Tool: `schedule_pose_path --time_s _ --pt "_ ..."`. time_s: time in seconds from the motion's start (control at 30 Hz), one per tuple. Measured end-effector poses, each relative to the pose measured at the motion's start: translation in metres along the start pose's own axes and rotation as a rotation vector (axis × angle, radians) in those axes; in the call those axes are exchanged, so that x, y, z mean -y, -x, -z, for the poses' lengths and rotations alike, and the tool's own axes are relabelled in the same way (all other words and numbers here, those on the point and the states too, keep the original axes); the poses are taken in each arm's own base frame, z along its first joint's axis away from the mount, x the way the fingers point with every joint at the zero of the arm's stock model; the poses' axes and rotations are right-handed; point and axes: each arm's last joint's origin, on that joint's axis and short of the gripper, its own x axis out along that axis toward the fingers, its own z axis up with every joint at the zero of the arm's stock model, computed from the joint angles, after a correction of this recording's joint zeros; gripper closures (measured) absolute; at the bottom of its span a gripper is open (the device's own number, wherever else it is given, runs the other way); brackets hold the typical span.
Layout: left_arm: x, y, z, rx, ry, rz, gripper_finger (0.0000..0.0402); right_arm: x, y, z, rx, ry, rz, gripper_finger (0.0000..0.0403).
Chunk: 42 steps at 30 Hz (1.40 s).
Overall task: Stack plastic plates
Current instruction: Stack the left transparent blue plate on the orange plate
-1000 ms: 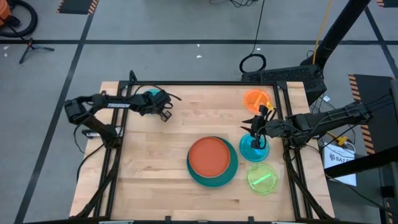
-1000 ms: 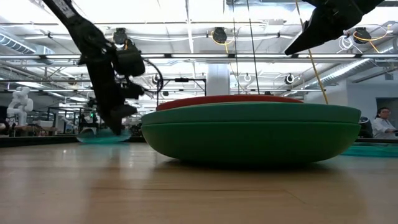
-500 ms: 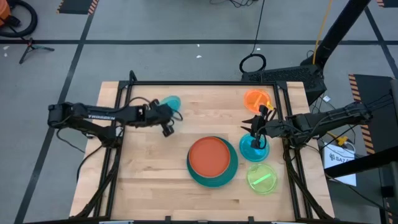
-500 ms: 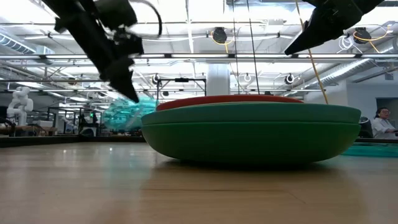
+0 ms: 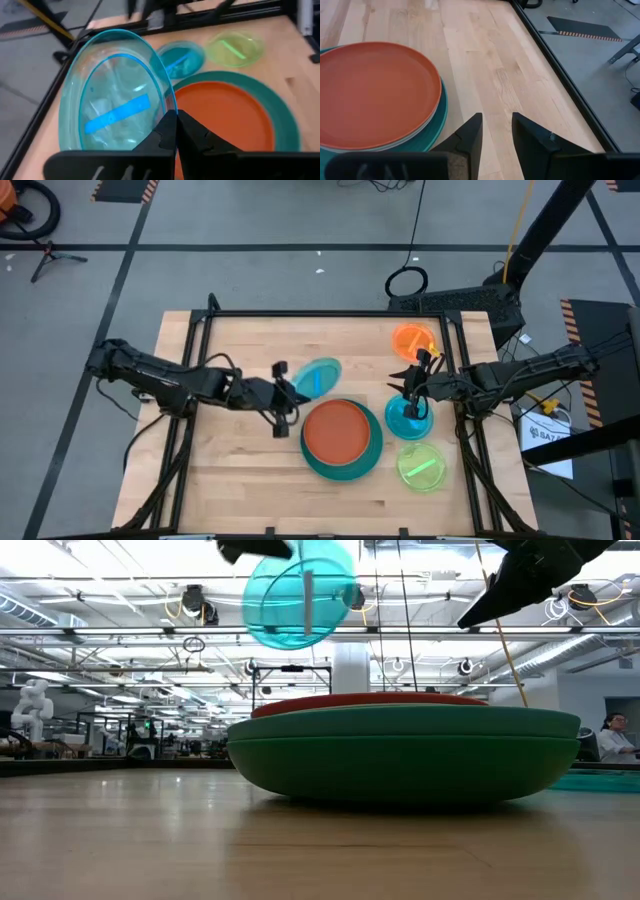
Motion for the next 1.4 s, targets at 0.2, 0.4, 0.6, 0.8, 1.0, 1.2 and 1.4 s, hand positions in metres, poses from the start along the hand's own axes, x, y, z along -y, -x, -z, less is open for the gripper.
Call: schedule_pose_path --time_s 0.2,0.4,0.6,0.8,1.0,1.2,1.4 --pt "0.031 -0.031 -0.009 -0.054 -0.106 0.062 0.0396 0.0 0.0 0.0 0.001 -0.001 0.0 0.0305" --pt "0.049 -0.06 -0.01 -0.141 -0.133 0.114 0.0396 0.0 0.0 0.0 -0.001 0.0 0.0 0.0305" --pt "0.061 -0.081 -0.013 -0.179 -0.115 0.172 0.0396 0.0 0.0 0.0 0.0 0.0 0.0 0.0305" --pt "0.065 -0.091 -0.005 -0.229 -0.071 0.169 0.0396 0.0 0.0 0.0 0.0 0.0 0.0 0.0305" --pt "0.068 -0.091 -0.004 -0.234 -0.026 0.169 0.0396 0.0 0.0 0.001 -0.006 -0.012 -0.002 0.0305" --pt "0.067 -0.091 -0.004 -0.242 0.036 0.156 0.0388 0.0 0.0 0.001 -0.006 -0.015 -0.002 0.0305" --pt "0.066 -0.097 0.002 -0.279 0.073 0.141 0.0349 0.0 0.0 0.001 -0.007 -0.022 -0.003 0.0305"
